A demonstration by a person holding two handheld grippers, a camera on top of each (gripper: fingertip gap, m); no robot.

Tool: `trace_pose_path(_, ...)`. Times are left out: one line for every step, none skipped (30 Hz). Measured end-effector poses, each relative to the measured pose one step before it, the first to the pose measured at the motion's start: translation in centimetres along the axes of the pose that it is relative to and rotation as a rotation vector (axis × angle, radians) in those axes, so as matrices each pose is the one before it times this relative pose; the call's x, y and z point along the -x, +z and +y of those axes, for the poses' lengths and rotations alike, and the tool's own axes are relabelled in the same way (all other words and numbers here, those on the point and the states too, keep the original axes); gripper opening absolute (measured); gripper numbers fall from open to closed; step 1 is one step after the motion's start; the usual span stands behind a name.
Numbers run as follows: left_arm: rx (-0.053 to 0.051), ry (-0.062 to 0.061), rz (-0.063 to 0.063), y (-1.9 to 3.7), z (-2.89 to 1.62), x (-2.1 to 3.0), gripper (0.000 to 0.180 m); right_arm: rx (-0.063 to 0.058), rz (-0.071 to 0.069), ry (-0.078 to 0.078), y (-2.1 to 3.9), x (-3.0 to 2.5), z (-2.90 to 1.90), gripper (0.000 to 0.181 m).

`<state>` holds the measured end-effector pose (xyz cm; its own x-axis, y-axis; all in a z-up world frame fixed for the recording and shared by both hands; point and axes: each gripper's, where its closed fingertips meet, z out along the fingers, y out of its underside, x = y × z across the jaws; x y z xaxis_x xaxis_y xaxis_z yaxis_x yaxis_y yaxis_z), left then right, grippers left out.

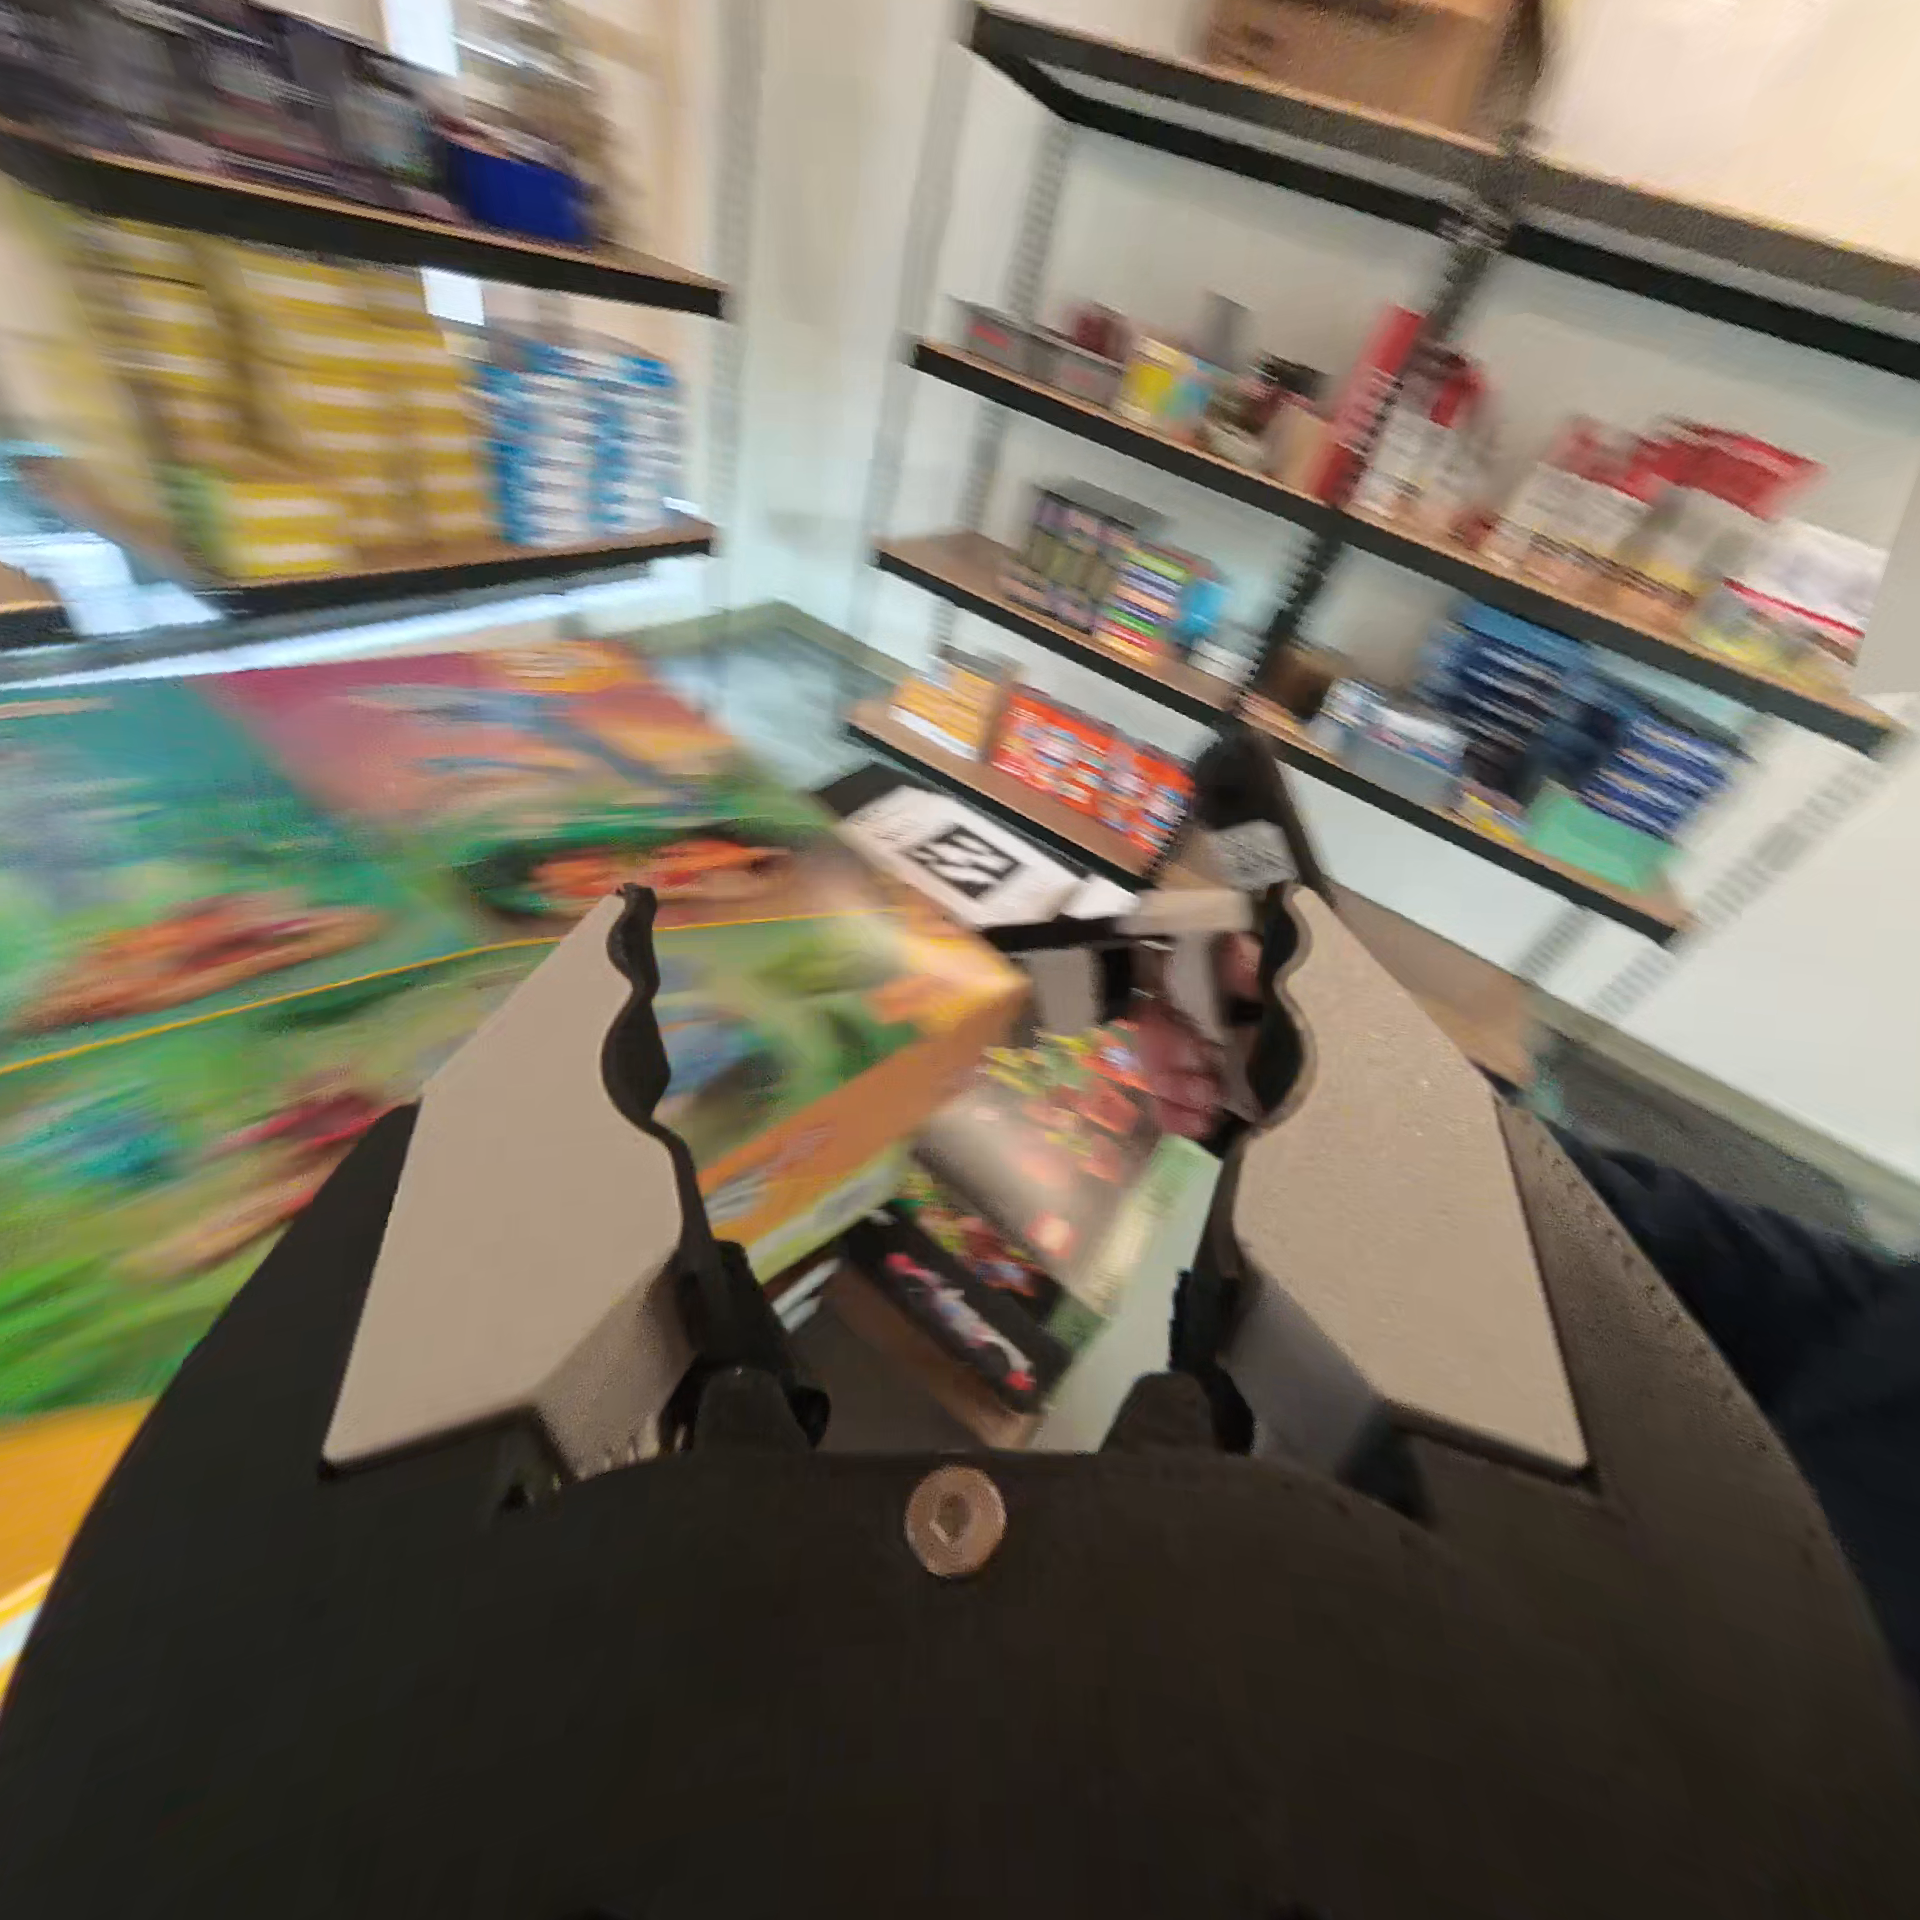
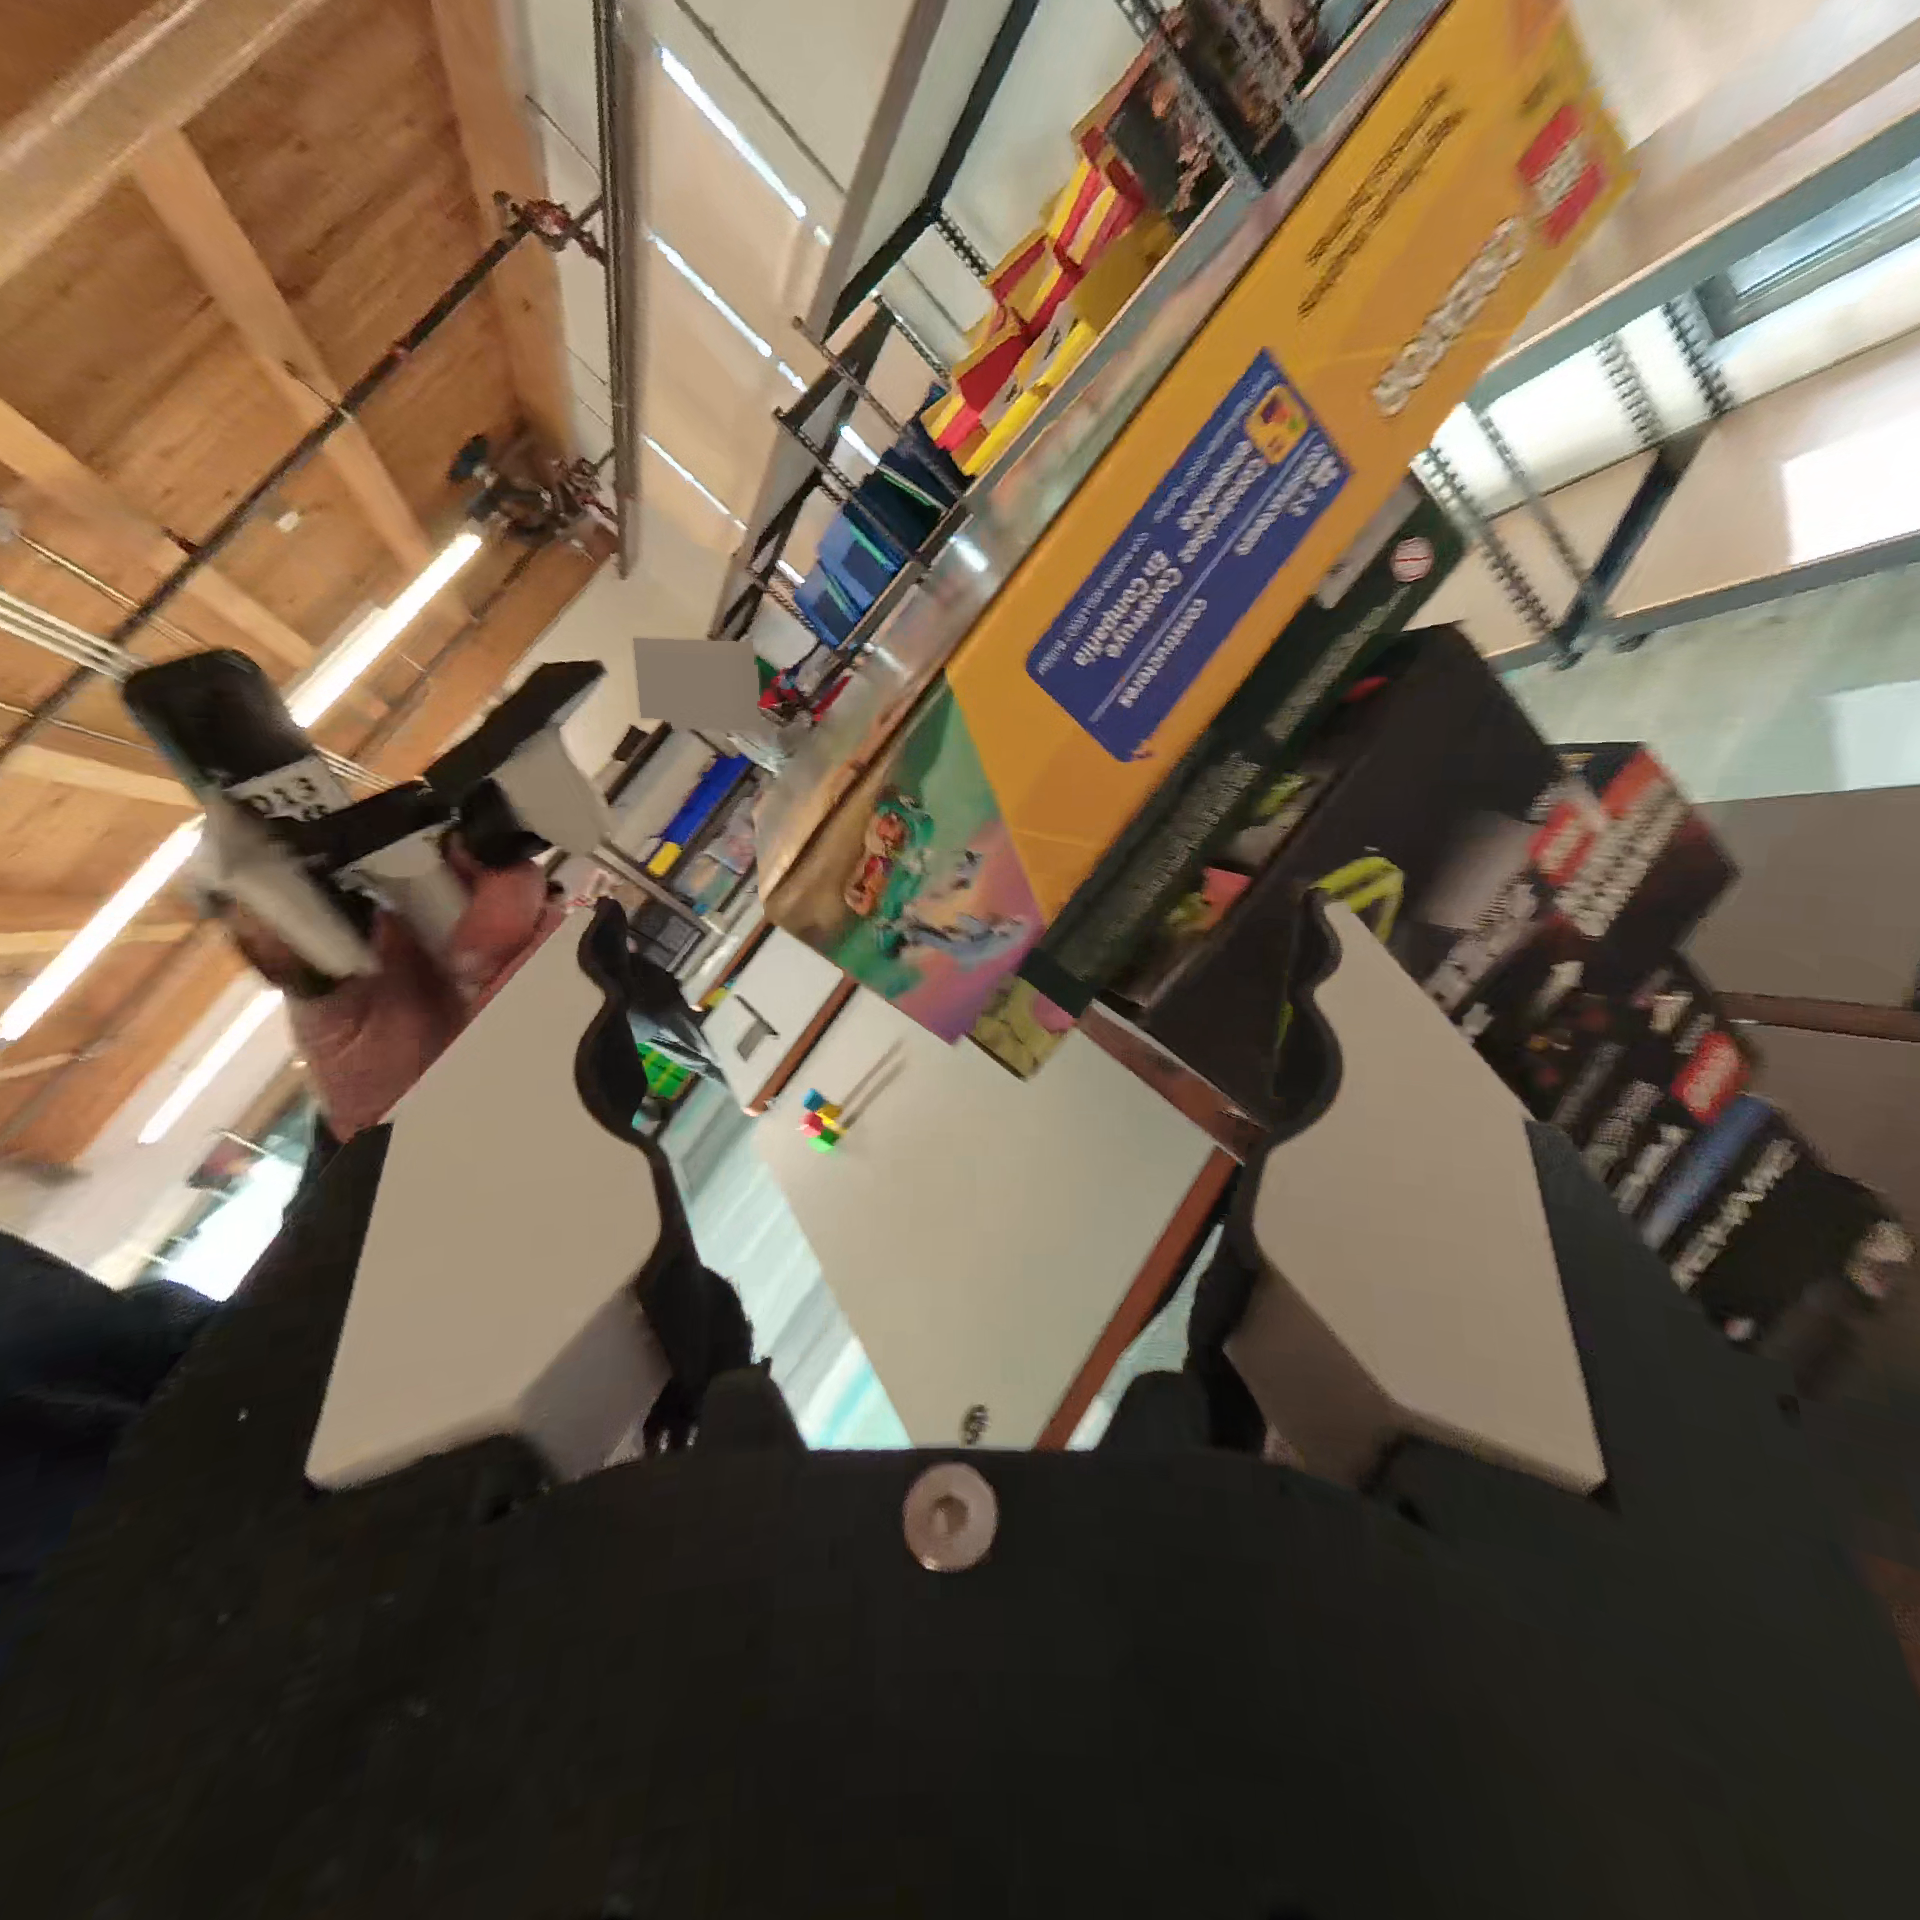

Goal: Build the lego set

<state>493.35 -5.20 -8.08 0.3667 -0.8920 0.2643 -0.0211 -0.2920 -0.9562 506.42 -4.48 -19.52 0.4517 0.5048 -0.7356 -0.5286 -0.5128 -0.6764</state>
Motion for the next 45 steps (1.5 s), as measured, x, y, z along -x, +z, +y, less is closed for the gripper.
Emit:
trace_pose_path(-0.019,-0.033,-0.1089,-1.989,-0.652,3.406,0.112,0.0134,-0.0016,0.0217,1.049,0.127,0.204,0.124)
trace_pose_path(-0.0046,-0.0498,-0.0992,-1.62,-0.243,3.468,0.112,0.0184,-0.0061,0.012,1.008,0.178,0.31,0.125)
trace_pose_path(-0.0034,-0.065,-0.0665,-1.214,-0.044,3.058,0.112,0.0153,-0.0052,0.0123,0.914,0.169,0.347,0.124)
trace_pose_path(-0.0004,-0.071,-0.0535,-0.853,0.191,2.881,0.112,0.0123,-0.003,0.0101,0.841,0.125,0.345,0.122)
trace_pose_path(0.0066,-0.0788,-0.0252,-0.416,0.428,2.44,0.113,0.0136,-0.0081,0.0091,0.799,0.2,0.37,0.121)
trace_pose_path(0.0195,-0.094,0.0129,-0.046,0.657,1.774,0.114,0.0097,-0.0161,0.0115,0.709,0.355,0.297,0.121)
trace_pose_path(0.0269,-0.0945,0.0217,0.207,0.825,1.521,0.115,-0.0031,-0.0155,0.0077,0.567,0.404,0.103,0.119)
trace_pose_path(0.0374,-0.0844,0.0338,0.451,1.018,1.094,0.114,-0.0066,0.0064,-0.0019,0.46,0.121,0.035,0.116)
trace_pose_path(0.0548,-0.0655,0.0607,0.701,1.25,0.419,0.111,0.002,0.0177,-0.0084,0.375,-0.104,0.107,0.116)
trace_pose_path(0.0551,-0.0646,0.0612,0.805,1.265,0.19,0.11,0.0079,0.0154,-0.0016,0.27,-0.127,0.127,0.114)
trace_pose_path(0.021,-0.0531,0.065,0.754,0.745,-0.22,0.11,0.0038,0.0193,0.0038,0.102,-0.247,0.015,0.108)
trace_pose_path(-0.0122,-0.0151,0.0306,0.564,0.177,-0.003,0.114,0.0011,0.016,0.0061,-0.026,-0.248,-0.084,0.1)
trace_pose_path(-0.0122,0.0086,0.007,0.306,0.068,0.254,0.108,0.0043,0.0018,0.0065,-0.078,-0.064,-0.078,0.098)
trace_pose_path(-0.0134,-0.0047,-0.003,0.182,0.071,0.394,0.1,0.002,0.0031,0.0,-0.074,-0.052,-0.095,0.097)
trace_pose_path(-0.0242,-0.0153,0.0016,0.081,-0.087,0.262,0.093,0.0031,0.0022,0.0001,-0.035,-0.021,-0.025,0.097)
trace_pose_path(-0.0262,-0.0021,-0.0031,-0.029,-0.168,0.243,0.085,0.0102,0.0014,-0.0003,-0.019,0.009,0.095,0.097)
trace_pose_path(-0.0049,0.0091,0.0045,-0.017,0.045,0.035,0.084,0.0028,0.0016,-0.0084,-0.047,0.066,0.035,0.097)
trace_pose_path(0.0045,0.0042,0.004,-0.039,0.119,-0.057,0.084,-0.0008,0.0019,-0.0088,-0.075,0.126,0.027,0.096)
trace_pose_path(0.0042,0.004,0.0013,-0.078,0.071,-0.061,0.084,0.0103,0.0027,-0.0072,-0.069,0.118,0.177,0.096)
trace_pose_path(0.0082,0.0057,-0.0003,-0.094,0.131,-0.055,0.084,0.0055,0.0031,-0.0066,-0.096,0.131,0.132,0.096)
trace_pose_path(0.0029,0.0021,0.0028,-0.05,0.101,-0.091,0.083,-0.0039,0.0012,-0.0048,-0.097,0.157,0.037,0.096)
trace_pose_path(-0.0007,0.003,0.0031,-0.055,0.083,-0.117,0.083,-0.008,-0.0014,-0.0031,-0.102,0.145,0.005,0.096)
trace_pose_path(-0.0022,0.0047,0.001,-0.046,0.09,-0.162,0.083,-0.009,-0.002,-0.0016,-0.124,0.148,-0.012,0.096)
trace_pose_path(-0.0094,0.0018,-0.0002,-0.048,0.042,-0.204,0.083,-0.0026,0.0,-0.0002,-0.141,0.155,0.071,0.096)
trace_pose_path(-0.004,0.0108,-0.0012,-0.049,0.085,-0.217,0.084,0.0002,-0.001,-0.0007,-0.152,0.153,0.063,0.096)
trace_pose_path(0.0024,0.0159,-0.0004,-0.063,0.151,-0.257,0.084,-0.0029,-0.005,0.0013,-0.172,0.116,0.02,0.096)
trace_pose_path(-0.0046,0.0128,0.0009,-0.036,0.084,-0.26,0.084,-0.0035,-0.0058,-0.0004,-0.15,0.08,0.06,0.096)
trace_pose_path(-0.0118,0.0137,0.002,-0.053,-0.031,-0.248,0.084,0.0015,-0.0057,0.0001,-0.101,0.066,0.135,0.096)
trace_pose_path(-0.0082,0.0164,0.0024,-0.064,-0.028,-0.234,0.084,0.0039,-0.0044,-0.0008,-0.097,0.069,0.153,0.096)
trace_pose_path(0.0033,0.0117,0.0034,-0.018,0.085,-0.213,0.084,-0.0065,-0.004,-0.0042,-0.144,0.112,-0.01,0.096)
trace_pose_path(0.0033,0.0076,0.0058,0.013,0.108,-0.223,0.085,-0.0093,-0.0047,-0.0078,-0.175,0.126,-0.06,0.096)
trace_pose_path(-0.0036,0.0115,0.0071,0.034,0.014,-0.302,0.085,-0.0053,-0.0044,-0.01,-0.197,0.148,-0.053,0.096)
trace_pose_path(-0.0016,0.014,0.0062,0.036,0.009,-0.327,0.085,-0.0047,-0.0026,-0.0147,-0.201,0.223,-0.125,0.096)
trace_pose_path(0.0015,0.0041,0.01,0.07,0.02,-0.343,0.085,-0.0096,-0.0034,-0.0155,-0.219,0.26,-0.268,0.096)
trace_pose_path(-0.0023,0.0086,0.0095,0.106,-0.051,-0.405,0.085,-0.0122,-0.0054,-0.014,-0.222,0.267,-0.331,0.096)
trace_pose_path(-0.0082,0.0147,0.0076,0.15,-0.147,-0.493,0.085,-0.0103,-0.0066,-0.0105,-0.215,0.262,-0.358,0.096)
trace_pose_path(-0.0068,0.0113,0.0072,0.183,-0.171,-0.532,0.085,-0.0094,-0.0064,-0.0097,-0.256,0.245,-0.399,0.096)
trace_pose_path(0.0005,0.0132,0.0061,0.243,-0.117,-0.558,0.085,-0.01,-0.0056,-0.0117,-0.318,0.255,-0.48,0.096)
trace_pose_path(0.0033,0.0134,0.0079,0.294,-0.091,-0.613,0.084,-0.0109,-0.0059,-0.0134,-0.376,0.258,-0.507,0.096)
trace_pose_path(0.002,0.0119,0.0098,0.358,-0.097,-0.639,0.084,-0.0109,-0.0059,-0.0111,-0.417,0.223,-0.523,0.096)
trace_pose_path(0.001,0.0144,0.0097,0.39,-0.116,-0.657,0.085,-0.0056,-0.0041,-0.0079,-0.449,0.202,-0.5,0.096)
trace_pose_path(0.0058,0.0114,0.0074,0.422,-0.081,-0.604,0.084,-0.0018,-0.0021,-0.0065,-0.468,0.153,-0.451,0.096)
trace_pose_path(0.0068,0.0077,0.0064,0.466,-0.058,-0.572,0.084,-0.0038,-0.0008,-0.0044,-0.509,0.096,-0.451,0.095)
trace_pose_path(0.0045,0.0103,0.0092,0.518,-0.06,-0.585,0.083,-0.008,-0.0011,-0.0019,-0.546,0.081,-0.458,0.096)
trace_pose_path(0.0046,0.0083,0.013,0.555,-0.016,-0.582,0.083,-0.0107,-0.0017,-0.0028,-0.601,0.042,-0.451,0.096)
